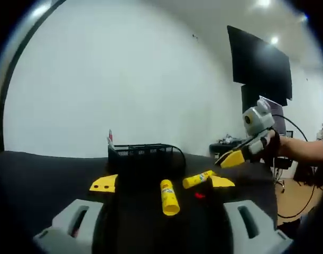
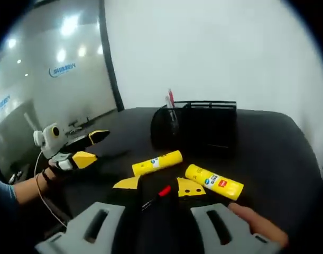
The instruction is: Pick up pens and glue sticks and place them into the holder.
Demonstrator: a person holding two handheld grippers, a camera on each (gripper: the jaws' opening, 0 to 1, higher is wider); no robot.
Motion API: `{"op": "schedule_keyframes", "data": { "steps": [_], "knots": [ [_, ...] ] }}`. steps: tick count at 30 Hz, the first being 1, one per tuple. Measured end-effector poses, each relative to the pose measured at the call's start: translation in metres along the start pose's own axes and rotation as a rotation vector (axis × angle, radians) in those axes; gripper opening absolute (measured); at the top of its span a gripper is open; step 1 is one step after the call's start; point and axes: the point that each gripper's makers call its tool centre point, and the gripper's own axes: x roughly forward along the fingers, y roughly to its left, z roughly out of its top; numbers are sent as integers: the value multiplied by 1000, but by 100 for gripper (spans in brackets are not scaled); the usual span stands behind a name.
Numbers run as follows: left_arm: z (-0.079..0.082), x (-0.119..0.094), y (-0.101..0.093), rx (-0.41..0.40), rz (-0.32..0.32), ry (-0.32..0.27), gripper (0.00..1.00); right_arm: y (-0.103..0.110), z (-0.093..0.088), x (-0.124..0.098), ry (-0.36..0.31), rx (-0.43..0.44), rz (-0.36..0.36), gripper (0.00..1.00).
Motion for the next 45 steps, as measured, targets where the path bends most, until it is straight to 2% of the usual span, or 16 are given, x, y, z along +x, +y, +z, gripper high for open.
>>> {"op": "schedule_keyframes", "data": {
  "steps": [5,8,11,12,14,16,17,19,21,23,26,28,31,36,40,45],
  "knots": [
    [-13,0,14,-44,3,27,67,-2,-5,2,140,62,11,32],
    [-21,-3,19,-57,24,34,65,-3,-7,2,218,96,-12,29],
    [-26,-5,20,-92,27,17,68,-5,-8,11,281,115,-15,27],
    [-26,-5,18,-86,26,27,68,3,-15,7,318,134,-16,27],
    [-22,-5,15,-79,14,1,68,7,-24,12,426,215,-8,22],
    [-26,-6,13,-77,3,20,68,11,-28,19,484,300,1,20],
    [-28,-6,13,-70,7,30,68,11,-31,22,514,307,-1,20],
    [-29,-6,11,-56,1,35,68,2,-34,29,536,328,-52,20],
    [-30,-4,18,-55,0,36,68,-3,-47,31,624,330,-102,18],
    [-28,-5,20,-67,-6,24,68,-9,-55,34,666,332,-150,18],
    [-25,-6,23,-82,-4,9,67,-9,-58,43,694,342,-166,17],
    [-24,-6,23,-85,-8,2,67,-8,-59,43,708,340,-206,17],
    [-26,-5,22,-70,-18,13,67,-12,-62,46,746,325,-258,17],
    [-29,-4,23,-54,-30,23,67,-7,-63,48,782,300,-306,15],
    [-26,-6,18,-58,-41,11,67,-5,-71,50,811,306,-326,14],
    [-24,-6,22,-71,-41,-3,67,-3,-81,52,838,289,-356,13]
  ]
}}
